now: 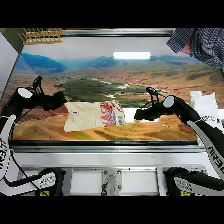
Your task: Fold the clothes and pants, and hang the long-sleeved shirts on hangers.
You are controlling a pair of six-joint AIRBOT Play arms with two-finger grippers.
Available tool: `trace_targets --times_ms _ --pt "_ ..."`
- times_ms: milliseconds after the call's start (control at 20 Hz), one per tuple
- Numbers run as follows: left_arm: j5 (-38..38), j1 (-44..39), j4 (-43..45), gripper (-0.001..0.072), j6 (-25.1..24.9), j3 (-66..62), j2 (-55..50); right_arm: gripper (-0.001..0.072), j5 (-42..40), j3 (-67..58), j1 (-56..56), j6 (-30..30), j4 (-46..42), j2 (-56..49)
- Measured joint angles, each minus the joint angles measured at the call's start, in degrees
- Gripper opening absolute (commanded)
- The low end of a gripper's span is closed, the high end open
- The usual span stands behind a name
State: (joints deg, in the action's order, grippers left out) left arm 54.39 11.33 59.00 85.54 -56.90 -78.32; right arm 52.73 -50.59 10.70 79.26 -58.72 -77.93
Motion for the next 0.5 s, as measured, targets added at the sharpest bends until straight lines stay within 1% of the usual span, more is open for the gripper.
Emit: trace_targets --times_ms 150,250,400,500 --pt "4.76 1.51 0.83 0.0549 -3.10 1.57 1.46 0.0509 0.00 0.00 0.00 0.00 0.00 0.00" --pt "6.91 1.97 1.05 0.0549 -4.92 5.22 4.02 0.0509 0.02 0.00 0.00 0.00 0.02 0.00" --pt "7.52 2.27 1.31 0.0549 -6.25 12.07 8.07 0.0510 0.00 0.00 0.00 0.00 0.02 0.00" --pt "6.34 2.36 1.44 0.0549 -6.84 16.46 10.10 0.0509 -0.04 0.00 0.00 0.00 0.02 0.00"
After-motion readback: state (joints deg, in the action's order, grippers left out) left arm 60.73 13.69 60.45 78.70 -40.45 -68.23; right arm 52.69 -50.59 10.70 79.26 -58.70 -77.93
